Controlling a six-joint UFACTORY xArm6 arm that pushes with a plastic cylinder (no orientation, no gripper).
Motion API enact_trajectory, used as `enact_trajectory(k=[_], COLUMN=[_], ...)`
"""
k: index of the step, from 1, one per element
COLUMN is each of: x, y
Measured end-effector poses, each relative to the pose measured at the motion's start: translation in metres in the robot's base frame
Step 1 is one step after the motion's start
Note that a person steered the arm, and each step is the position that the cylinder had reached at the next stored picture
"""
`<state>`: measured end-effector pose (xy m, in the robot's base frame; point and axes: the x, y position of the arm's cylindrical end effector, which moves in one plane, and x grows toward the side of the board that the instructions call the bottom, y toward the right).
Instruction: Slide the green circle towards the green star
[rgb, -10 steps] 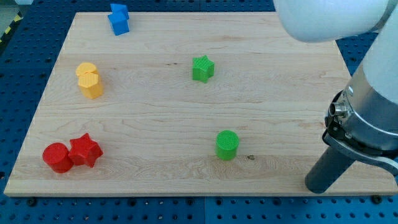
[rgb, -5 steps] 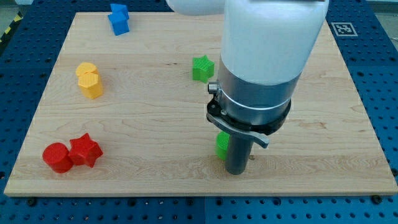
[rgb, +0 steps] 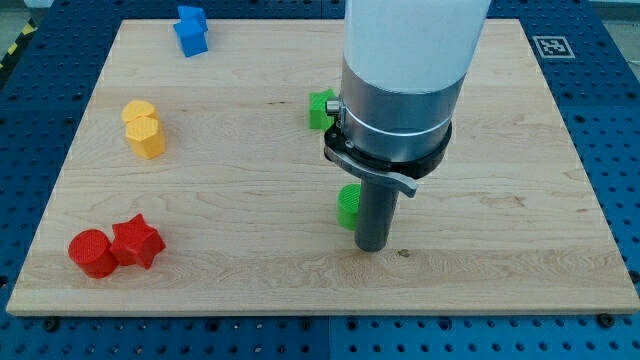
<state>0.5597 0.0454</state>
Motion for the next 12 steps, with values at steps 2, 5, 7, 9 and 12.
enact_trajectory(k=[2,5,7,9,12], x=[0.0,-0.017,-0.029,-0.059,-0.109], y=[-0.016,-0.016,-0.016,-0.016,-0.016])
